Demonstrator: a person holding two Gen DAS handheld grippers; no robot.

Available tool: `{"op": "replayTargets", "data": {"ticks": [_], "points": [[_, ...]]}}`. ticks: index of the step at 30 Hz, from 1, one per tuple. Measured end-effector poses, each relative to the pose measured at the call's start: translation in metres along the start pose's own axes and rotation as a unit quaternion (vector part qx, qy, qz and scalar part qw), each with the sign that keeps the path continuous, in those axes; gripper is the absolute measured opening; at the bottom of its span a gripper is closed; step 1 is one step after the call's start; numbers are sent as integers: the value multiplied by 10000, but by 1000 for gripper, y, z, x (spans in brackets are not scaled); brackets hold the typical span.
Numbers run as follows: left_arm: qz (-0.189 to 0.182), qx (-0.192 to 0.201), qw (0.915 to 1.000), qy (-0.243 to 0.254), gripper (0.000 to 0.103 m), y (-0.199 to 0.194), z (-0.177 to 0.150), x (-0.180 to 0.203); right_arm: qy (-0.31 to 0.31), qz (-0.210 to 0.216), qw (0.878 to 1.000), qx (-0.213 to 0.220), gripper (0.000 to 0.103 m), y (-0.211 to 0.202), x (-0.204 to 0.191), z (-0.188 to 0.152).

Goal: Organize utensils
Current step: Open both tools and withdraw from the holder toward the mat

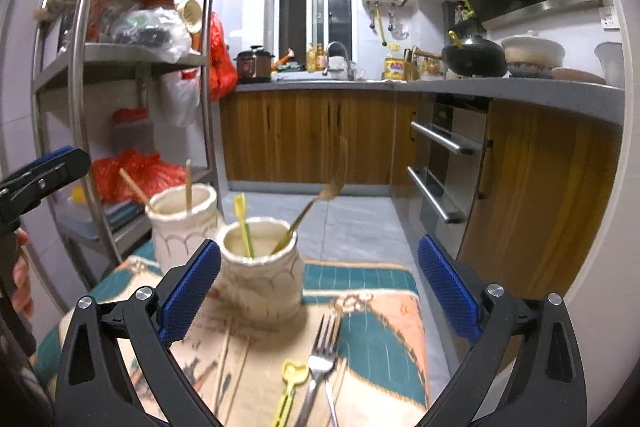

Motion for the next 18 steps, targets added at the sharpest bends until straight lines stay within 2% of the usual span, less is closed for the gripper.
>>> {"op": "replayTargets", "data": {"ticks": [7, 15, 18], "points": [[-164, -265, 9995, 89, 97, -7, -28, 17, 42, -37, 9999, -159, 98, -6, 6, -20], [-324, -898, 9954, -18, 97, 19, -63, 29, 220, -231, 9989, -336, 98, 4, 30, -32], [-363, -1123, 9930, -102, 97, 29, -71, 28, 389, -253, 9974, -553, 98, 13, 43, -39]]}}
Point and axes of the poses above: each gripper's, at about its wrist camera, not at the fingertips, and y roughly the way its jaws point, x to its right, z to its top, the point moved 9 cm from there along y, roughly the way its jaws point, and after that the axes turned 12 degrees about -x, right-handed, at the moved point
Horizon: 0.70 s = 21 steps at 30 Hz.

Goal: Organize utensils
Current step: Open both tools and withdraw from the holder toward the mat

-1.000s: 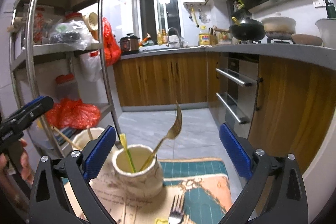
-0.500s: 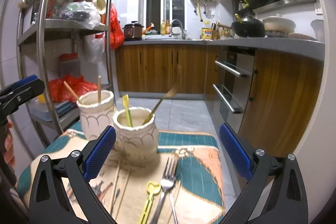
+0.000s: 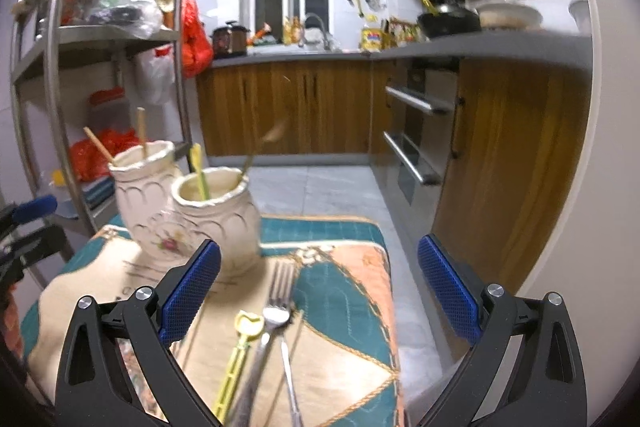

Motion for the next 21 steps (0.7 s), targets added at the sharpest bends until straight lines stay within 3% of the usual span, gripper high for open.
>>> {"op": "replayTargets", "data": {"ticks": [6, 15, 19, 21], "points": [[100, -309, 9995, -34, 97, 16, -11, -4, 388, 82, 9985, -373, 98, 12, 21, -7], [121, -431, 9990, 13, 97, 23, -15, 1, -36, 132, 9943, -1060, 95, 53, -2, -24], [154, -491, 9985, 165, 97, 26, -18, 6, -325, 105, 9916, -1250, 69, 68, -8, -21], [167, -521, 9983, 194, 97, 28, -20, 6, -498, 142, 9901, -1306, 65, 76, -11, -18]]}}
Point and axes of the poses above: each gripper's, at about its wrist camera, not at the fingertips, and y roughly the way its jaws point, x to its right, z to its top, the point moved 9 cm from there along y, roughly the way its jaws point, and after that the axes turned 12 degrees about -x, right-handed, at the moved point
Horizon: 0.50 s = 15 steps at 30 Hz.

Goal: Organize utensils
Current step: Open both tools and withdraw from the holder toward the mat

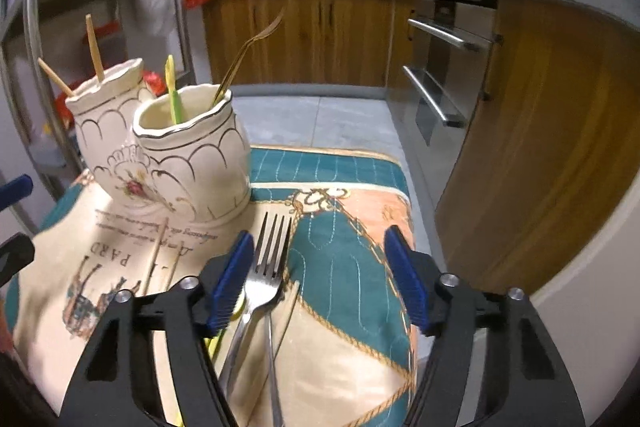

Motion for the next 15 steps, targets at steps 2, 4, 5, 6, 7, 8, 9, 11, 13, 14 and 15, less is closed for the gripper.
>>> {"op": "replayTargets", "data": {"ticks": [2, 4, 5, 6, 7, 8, 9, 11, 13, 14, 15], "points": [[21, -53, 10000, 3, 97, 3, -1, 0, -86, 58, 9999, -71, 60, 5, -2, 3], [16, -85, 10000, -4, 97, 5, -1, 1, -104, 222, 9995, -181, 54, 12, -4, 3], [2, -91, 10000, -7, 97, 5, -1, 1, -111, 315, 9990, -289, 52, 18, -7, 2], [-12, -94, 10000, -5, 97, 6, -1, 2, -137, 372, 9986, -355, 51, 22, -10, 1], [-18, -99, 9999, -2, 97, 6, -1, 3, -168, 409, 9983, -389, 50, 23, -12, 1], [-22, -107, 9999, 6, 97, 7, -1, 4, -204, 434, 9979, -424, 50, 25, -14, 0], [-30, -116, 9999, 17, 97, 8, -1, 5, -253, 441, 9977, -456, 50, 27, -17, 0], [-33, -141, 9999, 49, 97, 9, -1, 7, -303, 498, 9971, -484, 48, 29, -21, 1], [-31, -150, 9999, 70, 97, 10, -2, 9, -330, 551, 9965, -541, 42, 32, -23, 2], [-27, -156, 9998, 72, 97, 11, -2, 10, -350, 545, 9964, -550, 41, 33, -24, 3], [-22, -168, 9998, 75, 97, 11, -2, 10, -356, 538, 9964, -553, 40, 35, -23, 4]]}}
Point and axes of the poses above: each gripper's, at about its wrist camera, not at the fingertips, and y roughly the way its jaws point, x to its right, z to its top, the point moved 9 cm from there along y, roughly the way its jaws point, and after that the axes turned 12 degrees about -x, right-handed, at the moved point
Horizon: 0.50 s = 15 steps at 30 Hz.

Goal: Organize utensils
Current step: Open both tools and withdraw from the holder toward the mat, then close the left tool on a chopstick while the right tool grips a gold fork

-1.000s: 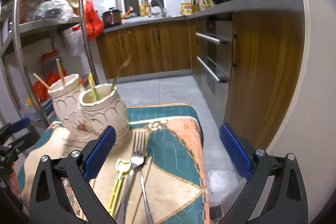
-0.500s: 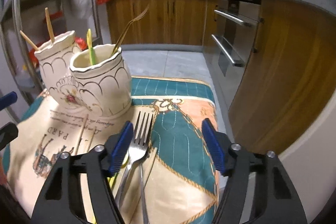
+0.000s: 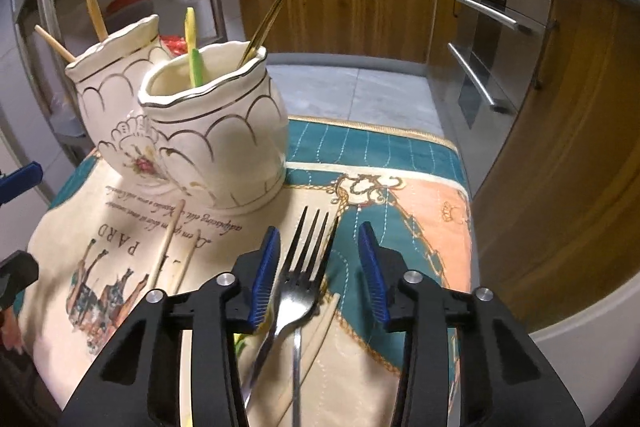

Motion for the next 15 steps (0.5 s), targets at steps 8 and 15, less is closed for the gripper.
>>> {"op": "replayTargets", "data": {"ticks": [8, 15], "points": [[7, -69, 10000, -28, 97, 6, 0, 0, 152, 454, 9988, -131, 24, 8, 3, 0], [21, -99, 9999, 11, 97, 8, -1, 2, 113, 452, 9989, -4, 3, 2, 4, 4]]}}
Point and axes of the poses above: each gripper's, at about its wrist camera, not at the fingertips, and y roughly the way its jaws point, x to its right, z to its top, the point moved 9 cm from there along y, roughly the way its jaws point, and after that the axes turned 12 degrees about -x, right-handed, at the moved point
